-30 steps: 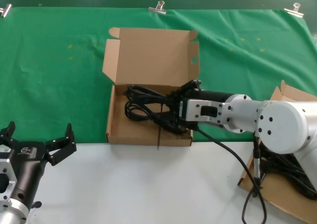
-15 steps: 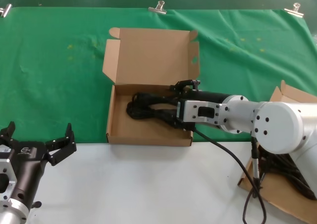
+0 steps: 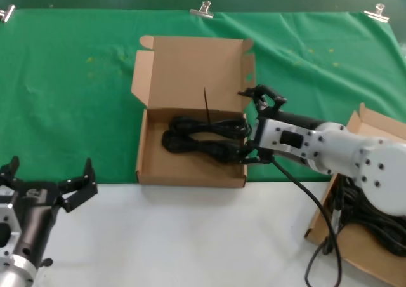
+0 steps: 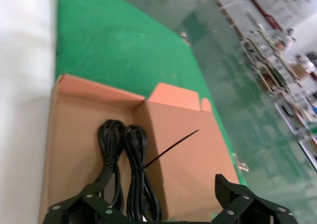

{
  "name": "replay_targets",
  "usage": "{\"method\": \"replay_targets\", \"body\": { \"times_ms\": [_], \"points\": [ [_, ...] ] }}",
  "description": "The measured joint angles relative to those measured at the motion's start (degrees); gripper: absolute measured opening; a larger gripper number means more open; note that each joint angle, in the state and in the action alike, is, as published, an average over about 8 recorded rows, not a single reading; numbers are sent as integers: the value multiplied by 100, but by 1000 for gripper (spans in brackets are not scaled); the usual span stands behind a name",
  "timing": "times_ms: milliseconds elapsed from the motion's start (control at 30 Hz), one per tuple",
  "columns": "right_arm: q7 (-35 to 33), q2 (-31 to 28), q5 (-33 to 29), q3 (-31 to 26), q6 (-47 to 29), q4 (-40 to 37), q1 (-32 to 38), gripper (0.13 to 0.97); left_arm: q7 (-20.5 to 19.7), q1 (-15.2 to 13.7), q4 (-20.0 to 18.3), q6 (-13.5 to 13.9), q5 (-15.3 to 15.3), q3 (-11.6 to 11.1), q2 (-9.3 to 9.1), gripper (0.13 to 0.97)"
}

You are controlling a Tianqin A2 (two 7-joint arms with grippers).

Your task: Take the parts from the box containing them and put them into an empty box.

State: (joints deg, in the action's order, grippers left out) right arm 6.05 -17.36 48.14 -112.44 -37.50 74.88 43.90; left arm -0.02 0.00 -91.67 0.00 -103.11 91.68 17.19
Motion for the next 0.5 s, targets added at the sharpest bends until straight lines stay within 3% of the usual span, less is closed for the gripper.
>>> {"method": "replay_targets", "body": {
  "times_ms": [167, 500],
  "points": [
    [322, -66, -63, 264, -60, 406, -250, 700, 0, 0, 0, 0, 0, 0, 0, 966],
    [278, -63, 339, 416, 213, 528, -573, 853, 0, 0, 0, 0, 0, 0, 0, 966]
  ]
}}
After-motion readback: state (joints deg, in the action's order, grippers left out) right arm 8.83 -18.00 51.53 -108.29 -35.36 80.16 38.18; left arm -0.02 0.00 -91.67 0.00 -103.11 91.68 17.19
